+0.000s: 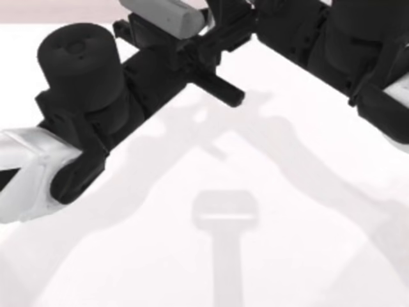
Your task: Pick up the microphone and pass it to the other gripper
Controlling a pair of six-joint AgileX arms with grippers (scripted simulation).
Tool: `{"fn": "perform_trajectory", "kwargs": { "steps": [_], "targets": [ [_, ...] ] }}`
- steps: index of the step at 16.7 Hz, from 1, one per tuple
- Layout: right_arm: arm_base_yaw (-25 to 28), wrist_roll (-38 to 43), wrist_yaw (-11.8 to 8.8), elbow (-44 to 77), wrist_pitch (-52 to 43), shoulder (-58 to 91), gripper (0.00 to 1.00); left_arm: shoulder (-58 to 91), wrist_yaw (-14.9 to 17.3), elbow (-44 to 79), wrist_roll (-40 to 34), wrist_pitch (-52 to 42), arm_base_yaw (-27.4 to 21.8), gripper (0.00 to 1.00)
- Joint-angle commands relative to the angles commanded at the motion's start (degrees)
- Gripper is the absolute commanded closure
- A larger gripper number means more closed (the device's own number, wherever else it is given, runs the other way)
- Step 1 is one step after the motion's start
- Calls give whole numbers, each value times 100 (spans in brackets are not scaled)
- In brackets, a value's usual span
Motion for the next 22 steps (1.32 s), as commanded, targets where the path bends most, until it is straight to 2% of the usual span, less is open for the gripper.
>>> {"fn": "perform_trajectory", "kwargs": {
  "steps": [7, 20, 22],
  "targets": [
    [0, 0, 0, 0, 0, 0, 100, 0, 0, 0, 0, 0, 0, 100],
    [0, 0, 0, 0, 0, 0, 100, 0, 0, 0, 0, 0, 0, 2],
    [0, 0, 0, 0, 0, 0, 100, 0, 0, 0, 0, 0, 0, 0]
  ]
}}
